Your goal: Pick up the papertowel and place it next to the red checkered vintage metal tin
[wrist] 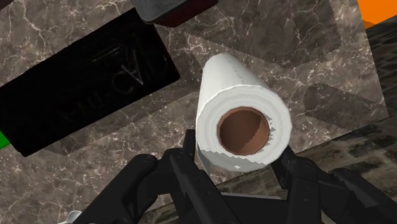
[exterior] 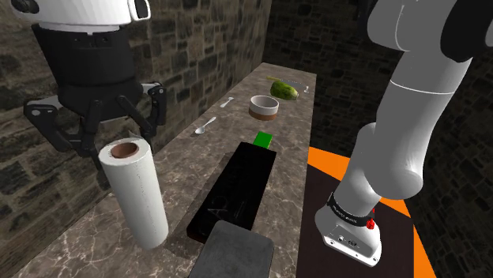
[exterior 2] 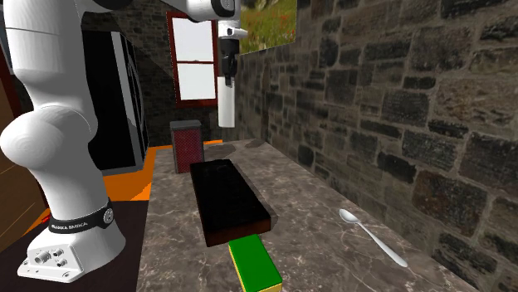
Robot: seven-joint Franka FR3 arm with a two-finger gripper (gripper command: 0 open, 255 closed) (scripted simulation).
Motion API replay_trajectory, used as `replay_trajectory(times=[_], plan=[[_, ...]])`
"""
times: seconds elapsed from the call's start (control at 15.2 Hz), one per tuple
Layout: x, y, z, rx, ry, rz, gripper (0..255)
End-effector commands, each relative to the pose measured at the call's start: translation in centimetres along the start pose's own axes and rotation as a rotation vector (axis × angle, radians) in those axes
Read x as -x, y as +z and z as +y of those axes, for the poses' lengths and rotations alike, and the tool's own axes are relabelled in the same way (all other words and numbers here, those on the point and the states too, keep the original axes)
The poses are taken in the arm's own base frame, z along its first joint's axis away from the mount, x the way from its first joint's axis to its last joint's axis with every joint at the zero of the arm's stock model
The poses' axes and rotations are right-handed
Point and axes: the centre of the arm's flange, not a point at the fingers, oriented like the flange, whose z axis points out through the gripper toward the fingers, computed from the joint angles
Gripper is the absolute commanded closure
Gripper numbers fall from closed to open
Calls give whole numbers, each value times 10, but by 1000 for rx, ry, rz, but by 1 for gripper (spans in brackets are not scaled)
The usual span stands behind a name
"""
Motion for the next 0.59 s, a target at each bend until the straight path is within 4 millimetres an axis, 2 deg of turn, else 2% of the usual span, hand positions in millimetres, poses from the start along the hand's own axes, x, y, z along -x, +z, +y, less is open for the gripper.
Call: replay_trajectory(times=[0.0,0.53], plan=[[0,10,1,-1,0,0,255],[-1,52,0,-1,0,0,255]])
